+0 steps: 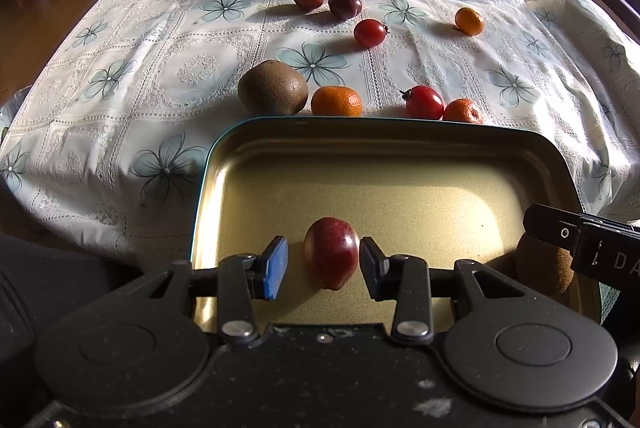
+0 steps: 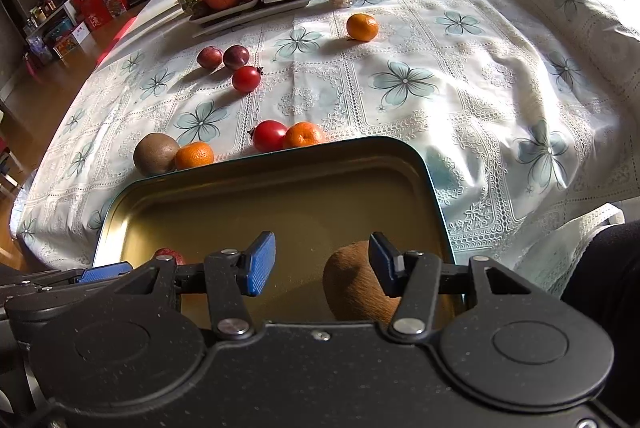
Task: Organize fruits
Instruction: 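Open the right tool to drop the kiwi while the left tool releases the plum into the tray, then move both open tools back toward the fruits near the fruit plate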
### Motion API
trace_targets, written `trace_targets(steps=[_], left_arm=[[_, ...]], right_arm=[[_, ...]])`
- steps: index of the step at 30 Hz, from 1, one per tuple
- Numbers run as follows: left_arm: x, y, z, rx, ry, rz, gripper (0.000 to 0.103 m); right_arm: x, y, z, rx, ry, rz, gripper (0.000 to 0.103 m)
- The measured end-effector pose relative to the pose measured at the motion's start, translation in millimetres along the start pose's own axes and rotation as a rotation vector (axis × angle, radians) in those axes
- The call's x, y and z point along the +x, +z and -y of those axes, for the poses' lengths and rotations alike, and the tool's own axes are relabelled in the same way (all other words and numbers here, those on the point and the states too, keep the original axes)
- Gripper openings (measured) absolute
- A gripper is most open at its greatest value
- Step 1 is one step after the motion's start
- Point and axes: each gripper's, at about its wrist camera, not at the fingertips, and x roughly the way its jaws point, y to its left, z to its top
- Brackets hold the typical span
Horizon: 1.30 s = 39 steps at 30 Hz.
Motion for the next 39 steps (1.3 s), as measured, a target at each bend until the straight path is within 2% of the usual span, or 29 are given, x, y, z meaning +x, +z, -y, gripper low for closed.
trace_targets(steps=[19, 30, 34, 39], left_arm=[[8, 1, 0, -0.003, 0.009, -0.037, 0.040], [8, -2, 1, 0.006, 0.023, -0.083, 0.040], [6, -6, 0, -0.008, 0.008, -0.096, 0.040], [0, -5, 0, -0.010, 0.021, -0.088, 0.040]], right_arm=[[3, 1, 3, 0.019, -0.003, -0.018, 0.059], [7, 4, 14, 0.093, -0.009, -0.050, 0.059], [4, 5, 18, 0.113, -0.012, -0.055, 0.059], [-1, 8, 19, 0.131, -0.007, -0.047, 0.059]])
